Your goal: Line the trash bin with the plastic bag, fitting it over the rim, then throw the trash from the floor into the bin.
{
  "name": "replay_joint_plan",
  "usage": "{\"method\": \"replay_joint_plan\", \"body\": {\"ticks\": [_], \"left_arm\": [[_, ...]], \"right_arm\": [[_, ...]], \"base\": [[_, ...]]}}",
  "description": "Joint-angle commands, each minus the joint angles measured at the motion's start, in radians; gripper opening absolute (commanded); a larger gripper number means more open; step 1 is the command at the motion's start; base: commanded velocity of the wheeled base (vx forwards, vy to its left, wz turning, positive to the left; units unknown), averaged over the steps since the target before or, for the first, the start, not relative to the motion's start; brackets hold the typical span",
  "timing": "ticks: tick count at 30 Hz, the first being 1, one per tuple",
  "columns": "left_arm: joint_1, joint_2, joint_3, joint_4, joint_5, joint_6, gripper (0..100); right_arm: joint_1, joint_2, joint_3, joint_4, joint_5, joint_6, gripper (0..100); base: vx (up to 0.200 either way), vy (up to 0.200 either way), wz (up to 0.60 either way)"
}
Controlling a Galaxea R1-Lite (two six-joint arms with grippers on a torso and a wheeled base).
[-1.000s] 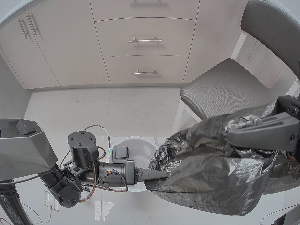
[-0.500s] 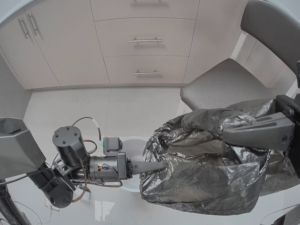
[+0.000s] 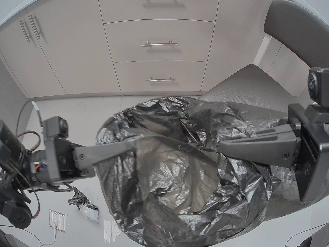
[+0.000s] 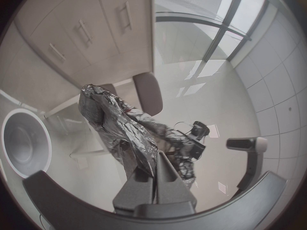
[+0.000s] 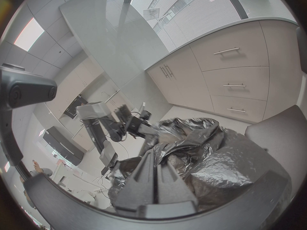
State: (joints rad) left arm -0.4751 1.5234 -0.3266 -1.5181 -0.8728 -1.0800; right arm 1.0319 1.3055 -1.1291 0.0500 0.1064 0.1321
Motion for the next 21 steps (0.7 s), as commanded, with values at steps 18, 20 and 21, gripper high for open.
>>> {"method": "replay_joint_plan", "body": {"ticks": [18, 20, 21], "left_arm": [[0.3, -0.536, 0.02, 0.579, 0.005, -0.052, 0], [0.3, -0.488, 0.021, 0.593, 0.008, -0.052, 0], [0.299, -0.459, 0.023, 0.601, 0.008, -0.052, 0]], "right_arm": [[0.013, 0.296, 0.017, -0.237, -0.132, 0.007, 0], [0.013, 0.317, 0.037, -0.26, -0.132, 0.007, 0], [0.011, 0.327, 0.051, -0.272, -0.132, 0.007, 0]], "base": [[0.0, 0.0, 0.0], [0.0, 0.0, 0.0], [0.0, 0.0, 0.0]]}}
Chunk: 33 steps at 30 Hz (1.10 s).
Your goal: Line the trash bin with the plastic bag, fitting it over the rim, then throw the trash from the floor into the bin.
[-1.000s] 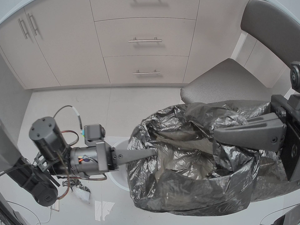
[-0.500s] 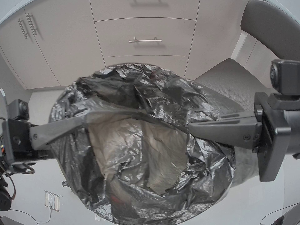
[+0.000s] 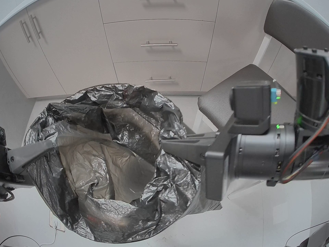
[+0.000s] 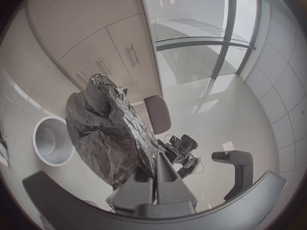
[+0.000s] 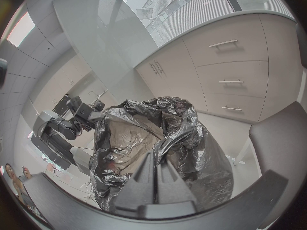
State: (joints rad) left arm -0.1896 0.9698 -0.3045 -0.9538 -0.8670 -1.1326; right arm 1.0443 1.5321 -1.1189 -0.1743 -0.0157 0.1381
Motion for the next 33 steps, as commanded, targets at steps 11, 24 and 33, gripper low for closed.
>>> {"method": "replay_joint_plan", "body": {"ticks": [11, 24, 33], "left_arm": [[-0.064, 0.397, -0.015, 0.023, -0.004, 0.0, 0], [-0.093, 0.521, -0.008, -0.005, 0.017, 0.004, 0], [-0.096, 0.435, 0.018, -0.002, 0.037, 0.0, 0]], "right_arm": [[-0.016, 0.106, 0.11, -0.133, -0.049, 0.066, 0], [-0.076, 0.148, 0.134, -0.137, -0.012, 0.104, 0], [-0.049, 0.175, 0.122, -0.14, 0.005, 0.106, 0]], "base": [[0.0, 0.0, 0.0], [0.0, 0.0, 0.0], [0.0, 0.0, 0.0]]}}
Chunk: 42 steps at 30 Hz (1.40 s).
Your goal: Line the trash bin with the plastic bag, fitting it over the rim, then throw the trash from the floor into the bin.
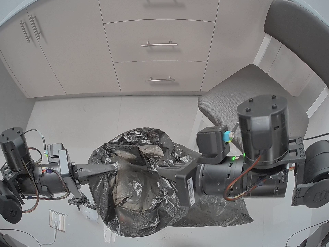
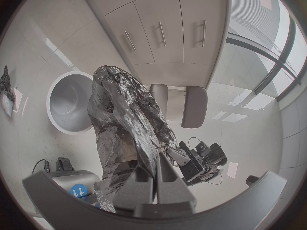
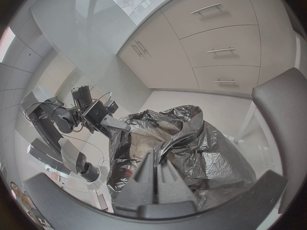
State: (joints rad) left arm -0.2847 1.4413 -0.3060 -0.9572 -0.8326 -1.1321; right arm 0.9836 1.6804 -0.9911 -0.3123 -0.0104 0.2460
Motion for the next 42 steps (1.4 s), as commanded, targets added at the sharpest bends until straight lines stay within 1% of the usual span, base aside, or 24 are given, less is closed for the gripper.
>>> {"method": "replay_joint_plan", "body": {"ticks": [1, 5, 7, 13, 17, 18, 20, 21, 22, 24, 28, 33, 37, 38, 42], "left_arm": [[0.001, -0.035, 0.022, 0.002, 0.004, 0.0, 0], [0.036, -0.004, 0.045, 0.003, 0.018, 0.003, 0], [0.052, -0.015, 0.07, 0.002, 0.027, 0.005, 0], [0.082, -0.024, 0.084, 0.011, 0.047, 0.071, 0], [0.082, -0.016, 0.111, 0.008, 0.055, 0.095, 0], [0.079, -0.004, 0.117, 0.008, 0.072, 0.126, 0], [0.078, 0.013, 0.116, 0.006, 0.101, 0.15, 0], [0.078, 0.014, 0.116, 0.006, 0.104, 0.152, 0], [0.076, 0.025, 0.111, 0.003, 0.132, 0.16, 0], [0.078, 0.024, 0.099, 0.0, 0.151, 0.158, 0], [0.078, -0.016, 0.088, 0.008, 0.156, 0.157, 0], [0.081, -0.059, 0.099, 0.014, 0.156, 0.153, 0], [0.084, -0.11, 0.113, 0.017, 0.156, 0.149, 0], [0.084, -0.147, 0.116, 0.018, 0.156, 0.149, 0], [0.084, -0.202, 0.103, 0.055, 0.156, 0.149, 0]], "right_arm": [[0.012, 0.033, -0.008, -0.004, 0.001, -0.004, 0], [0.001, 0.081, -0.021, -0.037, 0.013, 0.003, 0], [-0.002, 0.107, -0.02, -0.076, 0.033, -0.001, 0], [-0.002, 0.18, -0.018, -0.156, 0.03, -0.008, 0], [0.0, 0.202, -0.014, -0.18, 0.027, -0.002, 0], [-0.003, 0.214, -0.011, -0.188, 0.026, 0.003, 0], [-0.011, 0.22, 0.0, -0.202, 0.026, 0.004, 0], [-0.013, 0.22, 0.0, -0.203, 0.026, 0.003, 0], [-0.019, 0.226, 0.006, -0.226, 0.024, 0.003, 0], [-0.019, 0.222, 0.0, -0.264, 0.021, 0.003, 0], [-0.008, 0.217, -0.026, -0.261, 0.018, 0.003, 0], [0.033, 0.245, -0.031, -0.274, -0.019, 0.003, 0], [0.047, 0.24, -0.051, -0.274, -0.043, -0.001, 0], [0.059, 0.234, -0.067, -0.271, -0.063, -0.007, 0], [0.089, 0.226, -0.093, -0.26, -0.074, -0.008, 0]], "base": [[0.0, 0.0, 0.0], [0.0, 0.0, 0.0], [0.0, 0.0, 0.0], [0.0, 0.0, 0.0], [0.0, 0.0, 0.0], [0.0, 0.0, 0.0], [0.0, 0.0, 0.0], [0.0, 0.0, 0.0], [0.0, 0.0, 0.0], [0.0, 0.0, 0.0], [0.0, 0.0, 0.0], [0.0, 0.0, 0.0], [0.0, 0.0, 0.0], [0.0, 0.0, 0.0], [0.0, 0.0, 0.0]]}}
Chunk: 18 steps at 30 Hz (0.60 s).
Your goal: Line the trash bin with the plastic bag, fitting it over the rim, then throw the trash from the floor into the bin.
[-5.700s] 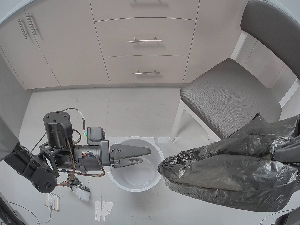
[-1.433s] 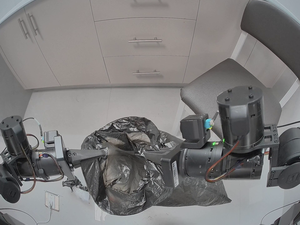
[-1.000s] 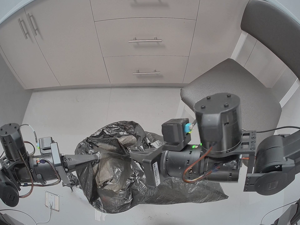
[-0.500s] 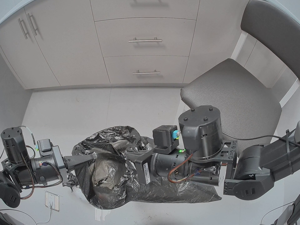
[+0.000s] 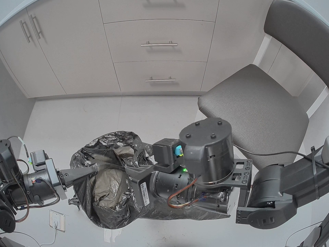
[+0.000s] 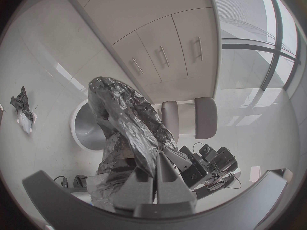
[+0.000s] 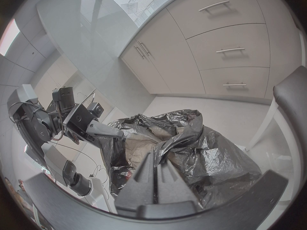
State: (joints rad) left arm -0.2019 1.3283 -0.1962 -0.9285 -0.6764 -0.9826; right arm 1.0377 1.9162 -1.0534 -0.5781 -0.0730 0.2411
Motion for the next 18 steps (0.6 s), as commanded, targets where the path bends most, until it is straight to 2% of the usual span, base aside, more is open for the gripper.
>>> {"method": "replay_joint_plan", "body": {"ticks": [1, 5, 10, 18], "left_arm": [[0.001, -0.09, -0.008, 0.03, 0.0, -0.001, 0], [0.002, -0.126, -0.02, 0.085, 0.006, -0.001, 0], [0.004, -0.133, -0.016, 0.091, 0.026, -0.001, 0], [0.002, -0.043, -0.02, 0.105, 0.031, 0.001, 0]], "right_arm": [[0.035, -0.009, -0.031, 0.006, -0.013, -0.003, 0], [0.059, -0.008, -0.037, 0.004, -0.013, 0.0, 0], [0.064, 0.017, -0.045, 0.004, -0.014, 0.003, 0], [0.039, 0.098, -0.045, -0.008, -0.053, 0.006, 0]], "base": [[0.0, 0.0, 0.0], [0.0, 0.0, 0.0], [0.0, 0.0, 0.0], [0.0, 0.0, 0.0]]}}
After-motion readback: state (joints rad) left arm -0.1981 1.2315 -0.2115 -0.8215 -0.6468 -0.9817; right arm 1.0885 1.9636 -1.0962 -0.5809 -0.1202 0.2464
